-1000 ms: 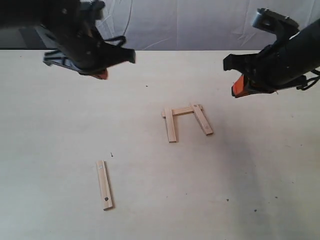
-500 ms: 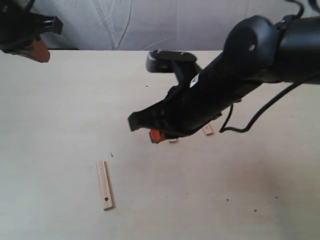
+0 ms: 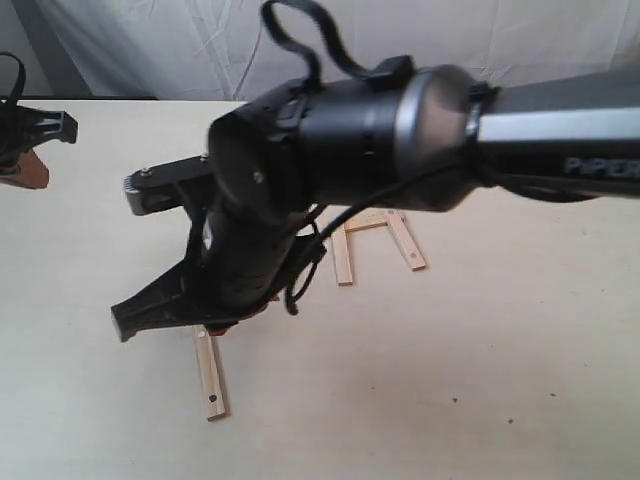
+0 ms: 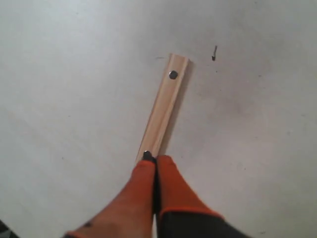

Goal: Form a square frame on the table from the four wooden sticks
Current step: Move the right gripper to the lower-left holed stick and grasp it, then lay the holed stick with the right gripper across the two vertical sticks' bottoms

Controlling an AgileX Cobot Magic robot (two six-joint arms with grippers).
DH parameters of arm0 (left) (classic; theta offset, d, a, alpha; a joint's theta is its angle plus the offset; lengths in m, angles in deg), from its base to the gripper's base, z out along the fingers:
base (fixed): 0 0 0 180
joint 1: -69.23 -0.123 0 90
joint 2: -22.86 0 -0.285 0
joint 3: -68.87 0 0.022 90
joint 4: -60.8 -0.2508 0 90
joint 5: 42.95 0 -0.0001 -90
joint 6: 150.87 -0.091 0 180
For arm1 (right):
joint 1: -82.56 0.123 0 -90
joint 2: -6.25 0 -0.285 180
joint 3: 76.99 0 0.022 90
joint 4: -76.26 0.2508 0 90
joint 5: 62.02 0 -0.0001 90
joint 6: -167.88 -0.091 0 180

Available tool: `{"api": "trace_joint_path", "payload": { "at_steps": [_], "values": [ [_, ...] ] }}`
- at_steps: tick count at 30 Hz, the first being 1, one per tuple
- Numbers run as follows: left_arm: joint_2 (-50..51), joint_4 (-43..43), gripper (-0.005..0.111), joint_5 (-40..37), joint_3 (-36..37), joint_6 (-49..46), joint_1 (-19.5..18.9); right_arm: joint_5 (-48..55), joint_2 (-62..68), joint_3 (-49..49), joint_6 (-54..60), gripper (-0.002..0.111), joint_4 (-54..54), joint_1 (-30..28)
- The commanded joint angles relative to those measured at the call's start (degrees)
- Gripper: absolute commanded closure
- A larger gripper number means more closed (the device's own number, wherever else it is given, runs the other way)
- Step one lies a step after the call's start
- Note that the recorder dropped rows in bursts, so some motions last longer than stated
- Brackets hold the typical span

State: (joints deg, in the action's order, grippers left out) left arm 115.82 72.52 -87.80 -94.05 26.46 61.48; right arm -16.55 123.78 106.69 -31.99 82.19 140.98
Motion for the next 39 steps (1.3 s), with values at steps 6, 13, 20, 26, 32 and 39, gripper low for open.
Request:
{"api": "trace_joint_path", "payload": {
  "at_steps": [6,13,20,26,32,39],
  "values": [
    [-0.6,3.6,0.107,8.1,7.6,0.2,-0.1,1.1,10.5,8.8,-9.7,0.069,-5.9,3.9],
    [-0.6,5.4,0.107,9.3,8.1,-1.2,-0.1,-1.2,15.4,8.8,-13.8,0.067,-9.9,4.0],
    [-0.6,5.4,0.107,10.1,8.1,-1.2,-0.1,-0.9,17.8,8.8,-13.8,0.070,-10.2,4.0],
    [-0.6,5.4,0.107,10.1,8.1,-1.2,-0.1,0.4,16.0,8.8,-13.8,0.108,-5.9,3.2],
    [-0.6,5.4,0.107,9.8,8.1,-1.2,-0.1,5.7,9.6,8.8,-4.8,0.109,-4.7,-3.2],
    [-0.6,3.9,0.107,9.3,8.1,-2.7,10.4,16.2,1.9,8.8,25.1,0.109,-4.7,-13.8]
  ]
}}
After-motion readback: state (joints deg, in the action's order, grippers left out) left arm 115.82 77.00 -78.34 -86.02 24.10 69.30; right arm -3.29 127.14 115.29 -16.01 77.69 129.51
